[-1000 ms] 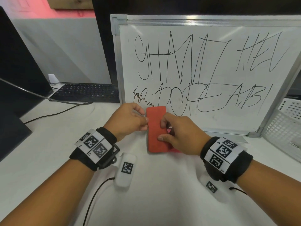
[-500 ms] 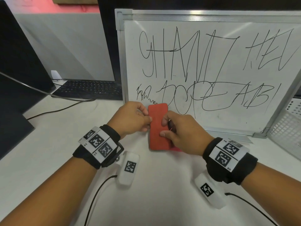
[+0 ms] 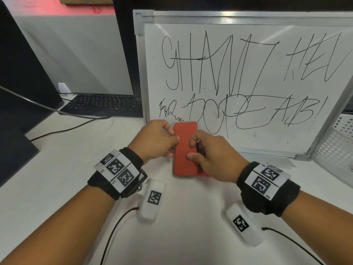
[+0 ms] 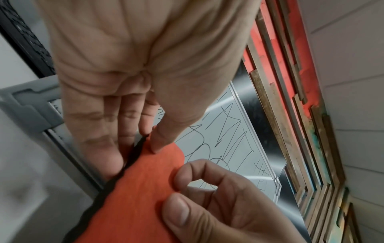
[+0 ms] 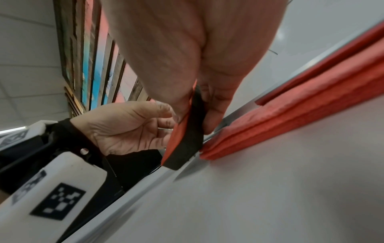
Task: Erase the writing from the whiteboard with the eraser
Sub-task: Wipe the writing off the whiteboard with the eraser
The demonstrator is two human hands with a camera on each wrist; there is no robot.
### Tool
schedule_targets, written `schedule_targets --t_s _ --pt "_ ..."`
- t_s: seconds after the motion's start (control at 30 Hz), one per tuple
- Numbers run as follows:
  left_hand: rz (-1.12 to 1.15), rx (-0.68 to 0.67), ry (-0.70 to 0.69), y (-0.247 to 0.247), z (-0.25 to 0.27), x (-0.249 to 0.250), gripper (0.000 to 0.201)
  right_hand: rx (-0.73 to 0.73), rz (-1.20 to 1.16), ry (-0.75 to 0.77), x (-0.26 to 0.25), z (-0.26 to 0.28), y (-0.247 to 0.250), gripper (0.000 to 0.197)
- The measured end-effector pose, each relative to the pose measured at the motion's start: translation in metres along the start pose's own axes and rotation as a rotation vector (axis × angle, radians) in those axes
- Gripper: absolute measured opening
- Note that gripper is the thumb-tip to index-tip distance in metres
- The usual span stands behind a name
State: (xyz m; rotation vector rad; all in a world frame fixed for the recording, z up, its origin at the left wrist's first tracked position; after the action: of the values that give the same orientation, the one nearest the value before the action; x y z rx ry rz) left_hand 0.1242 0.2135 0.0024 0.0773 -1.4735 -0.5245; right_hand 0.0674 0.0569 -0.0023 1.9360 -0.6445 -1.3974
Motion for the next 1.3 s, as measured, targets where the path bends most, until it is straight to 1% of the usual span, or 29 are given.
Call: schedule_targets --t_s 0.1,0.23,0.27,0.43,0.47,0.57,0.63,0.77,0.8,0.9,1.0,1.07,1.17,1.2,1.23,1.3 --pt "-0.030 -0.019 0.006 -0.004 0.000 -0.003 0.013 -0.051 0.006 -0.017 0.002 0.001 -0.002 0.021" --pt "0.006 0.035 -0.031 0.000 -0.003 0.003 0.013 0.043 -0.008 0.014 -0.003 0.001 0.008 0.020" --pt "0.002 0.043 -0.035 0.001 -0.003 0.004 0.012 0.047 -0.009 0.012 -0.003 0.000 0.008 0.020" --pt "-0.055 0.000 0.002 -0.007 0.000 -0.002 0.013 -0.061 0.024 -0.039 0.002 0.002 -0.001 0.020" --pt "-0.051 0.006 -0.007 -0.007 0.000 -0.001 0.013 -0.048 0.022 -0.035 0.002 0.003 0.000 0.020" --pt "-0.029 0.069 -0.086 -0.001 -0.001 0.010 0.014 0.066 -0.013 0.000 -0.003 0.003 0.011 0.019" --pt "-0.029 0.088 -0.116 0.000 -0.002 0.014 0.013 0.088 -0.021 0.003 -0.003 0.002 0.015 0.020" --pt "-0.028 0.006 -0.037 -0.012 -0.003 0.001 0.012 -0.039 0.035 -0.061 0.005 0.005 0.008 0.019" --pt "-0.027 -0.006 -0.025 -0.014 -0.004 -0.002 0.012 -0.051 0.038 -0.066 0.006 0.006 0.008 0.019" --pt "-0.012 0.004 -0.031 -0.012 -0.004 0.002 0.012 0.008 0.039 -0.035 0.003 0.007 0.013 0.018" --pt "0.013 0.052 -0.063 -0.007 -0.001 0.008 0.013 0.088 0.019 -0.007 -0.002 0.006 0.017 0.018" --pt "0.002 0.059 -0.065 -0.007 0.001 0.009 0.014 0.072 0.016 -0.025 0.000 0.005 0.016 0.018" --pt "-0.031 -0.019 -0.025 -0.014 0.001 0.002 0.012 -0.042 0.034 -0.079 0.006 0.005 0.010 0.018" --pt "-0.037 -0.041 -0.013 -0.016 0.001 0.001 0.011 -0.060 0.039 -0.084 0.008 0.006 0.009 0.018" --pt "-0.037 -0.050 -0.010 -0.017 0.001 0.001 0.011 -0.058 0.039 -0.081 0.007 0.006 0.010 0.018" --pt "-0.017 -0.035 -0.032 -0.014 0.001 0.005 0.008 -0.008 0.011 -0.062 0.005 0.007 0.015 0.017"
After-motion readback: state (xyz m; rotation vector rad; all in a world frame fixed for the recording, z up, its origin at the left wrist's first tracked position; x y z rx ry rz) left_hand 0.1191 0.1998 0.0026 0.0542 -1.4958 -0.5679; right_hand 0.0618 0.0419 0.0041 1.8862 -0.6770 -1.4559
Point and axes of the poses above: each hand's wrist, its own z-axis away from the middle knuckle, its own y-axis out of the back of the hand, x = y × z, the point moved 7 cm from there along -z, towards the middle knuckle
